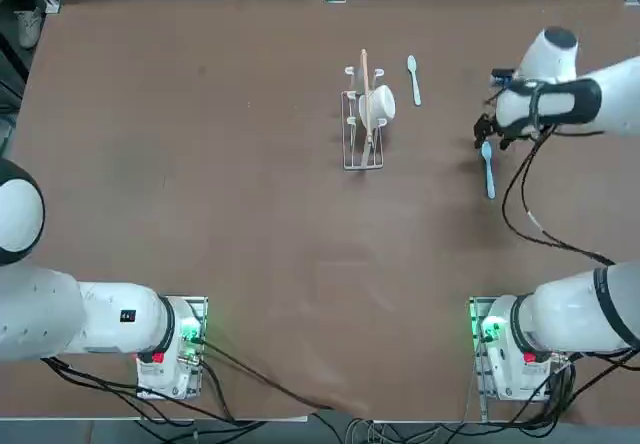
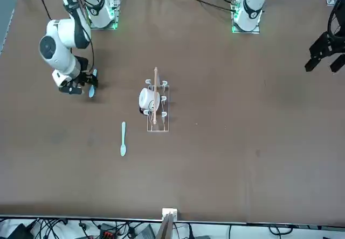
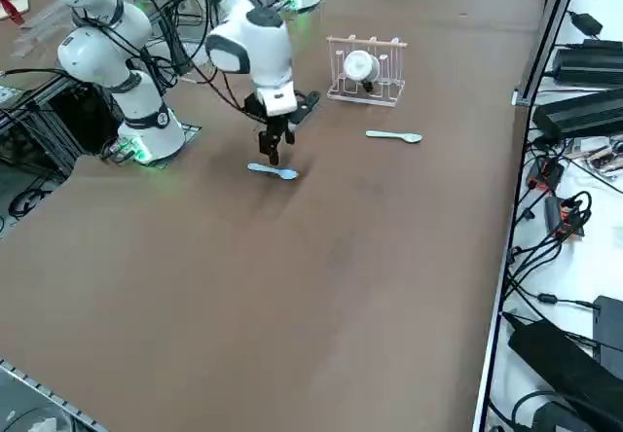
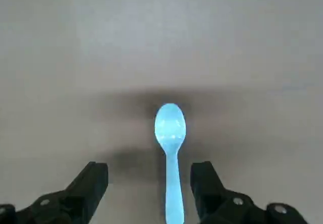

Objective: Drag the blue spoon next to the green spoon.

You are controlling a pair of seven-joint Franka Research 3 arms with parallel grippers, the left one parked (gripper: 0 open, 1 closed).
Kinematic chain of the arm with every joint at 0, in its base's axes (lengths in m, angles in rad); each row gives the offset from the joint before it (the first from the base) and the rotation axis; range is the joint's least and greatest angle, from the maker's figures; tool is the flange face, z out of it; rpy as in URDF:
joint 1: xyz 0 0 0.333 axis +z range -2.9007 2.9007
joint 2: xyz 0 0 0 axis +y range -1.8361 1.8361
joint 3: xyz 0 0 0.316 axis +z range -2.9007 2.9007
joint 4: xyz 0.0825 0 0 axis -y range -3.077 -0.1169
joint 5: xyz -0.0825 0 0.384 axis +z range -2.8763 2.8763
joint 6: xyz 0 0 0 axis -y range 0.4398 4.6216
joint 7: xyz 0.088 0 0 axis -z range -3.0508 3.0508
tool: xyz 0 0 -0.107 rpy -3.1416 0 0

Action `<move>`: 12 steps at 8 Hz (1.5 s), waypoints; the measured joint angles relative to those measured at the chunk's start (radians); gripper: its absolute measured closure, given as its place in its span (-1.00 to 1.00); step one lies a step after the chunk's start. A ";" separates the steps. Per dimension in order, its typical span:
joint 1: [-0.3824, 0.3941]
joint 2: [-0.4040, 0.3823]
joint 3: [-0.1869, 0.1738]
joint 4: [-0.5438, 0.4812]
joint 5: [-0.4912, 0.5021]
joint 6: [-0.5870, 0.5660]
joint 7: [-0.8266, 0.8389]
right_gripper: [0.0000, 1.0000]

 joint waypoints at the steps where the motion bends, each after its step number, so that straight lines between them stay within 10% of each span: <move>1: 0.000 0.006 -0.001 -0.056 0.000 0.084 -0.004 -1.00; 12: -0.072 0.098 -0.008 -0.124 0.000 0.294 -0.144 -0.84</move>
